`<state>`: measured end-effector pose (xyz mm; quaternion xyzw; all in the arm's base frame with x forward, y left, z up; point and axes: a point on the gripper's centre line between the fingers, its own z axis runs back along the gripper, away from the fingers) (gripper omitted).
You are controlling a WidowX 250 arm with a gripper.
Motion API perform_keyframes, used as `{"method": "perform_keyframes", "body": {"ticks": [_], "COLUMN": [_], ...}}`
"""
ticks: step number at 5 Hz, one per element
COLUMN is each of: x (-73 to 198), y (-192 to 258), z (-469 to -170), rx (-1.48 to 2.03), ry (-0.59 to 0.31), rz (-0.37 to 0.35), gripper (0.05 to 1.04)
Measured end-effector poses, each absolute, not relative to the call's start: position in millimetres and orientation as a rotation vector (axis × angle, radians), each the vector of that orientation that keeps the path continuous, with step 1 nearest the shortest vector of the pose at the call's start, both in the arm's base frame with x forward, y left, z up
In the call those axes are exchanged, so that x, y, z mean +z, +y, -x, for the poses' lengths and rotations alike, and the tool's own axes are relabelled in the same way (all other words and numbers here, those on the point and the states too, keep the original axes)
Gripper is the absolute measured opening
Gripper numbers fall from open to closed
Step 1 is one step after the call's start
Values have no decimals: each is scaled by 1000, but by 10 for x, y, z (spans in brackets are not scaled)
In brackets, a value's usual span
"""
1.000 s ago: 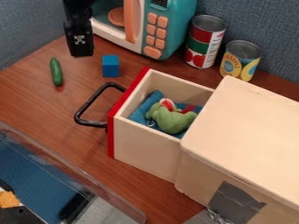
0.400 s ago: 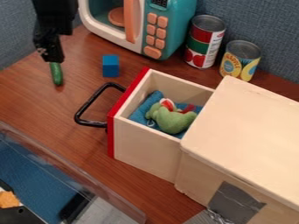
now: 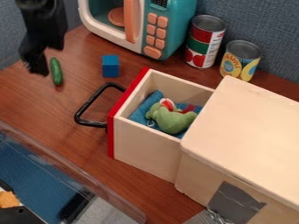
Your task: Close the drawer
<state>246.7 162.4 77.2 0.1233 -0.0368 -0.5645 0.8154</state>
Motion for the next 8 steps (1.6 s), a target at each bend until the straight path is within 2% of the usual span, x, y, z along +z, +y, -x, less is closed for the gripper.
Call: {"method": "perform_keyframes", "body": {"ticks": [1, 2, 3, 5, 6, 8], "x": [555, 422, 371, 390, 387, 206], "y": [1546, 1437, 1295, 952, 811, 584], "z": [-2451, -2447, -2492, -2551, -2618, -2696], "rx": [-1252, -1274, -1265, -1255, -1254, -1245], "ry": [-6, 23, 12, -22, -40, -48], "rz": [-253, -232, -202, -95, -98, -90], "gripper": [1000, 1000, 1000, 1000, 1000, 1000]}}
